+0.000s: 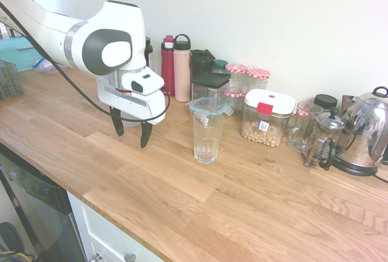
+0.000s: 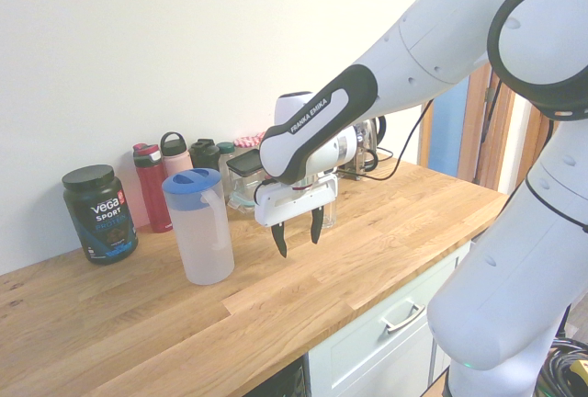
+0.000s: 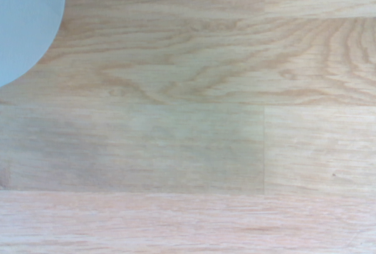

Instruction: Pour me some water

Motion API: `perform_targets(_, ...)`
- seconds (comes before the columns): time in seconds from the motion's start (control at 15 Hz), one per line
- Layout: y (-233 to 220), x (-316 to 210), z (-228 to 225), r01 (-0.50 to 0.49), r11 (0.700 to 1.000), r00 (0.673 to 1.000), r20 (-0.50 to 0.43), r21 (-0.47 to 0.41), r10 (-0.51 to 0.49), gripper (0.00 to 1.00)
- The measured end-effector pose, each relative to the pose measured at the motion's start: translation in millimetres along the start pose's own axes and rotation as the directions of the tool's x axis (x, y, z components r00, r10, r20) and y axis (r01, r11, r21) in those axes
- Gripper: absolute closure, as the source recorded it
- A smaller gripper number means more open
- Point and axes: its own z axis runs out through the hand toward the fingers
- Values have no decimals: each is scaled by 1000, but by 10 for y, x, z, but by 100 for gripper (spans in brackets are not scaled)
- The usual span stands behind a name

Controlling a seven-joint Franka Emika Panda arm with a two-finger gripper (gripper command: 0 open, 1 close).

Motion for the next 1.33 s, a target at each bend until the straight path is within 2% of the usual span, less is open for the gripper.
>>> perform_targets(0.2, -11, -4, -22, 2, 1000, 1000, -4, 5, -2, 0)
perform_targets(0.53, -16, -503, -671, 102, 988, 990, -107, 115, -90, 0)
perform_targets(0.8, 85, -1127, -1016, 195, 962, 965, -212, 191, -154, 0)
perform_targets(1.0, -64, -1345, -1107, 236, 930, 943, -296, 281, -150, 0)
perform_targets(1.33, -357, -1497, -995, 249, 901, 934, -333, 356, -126, 0)
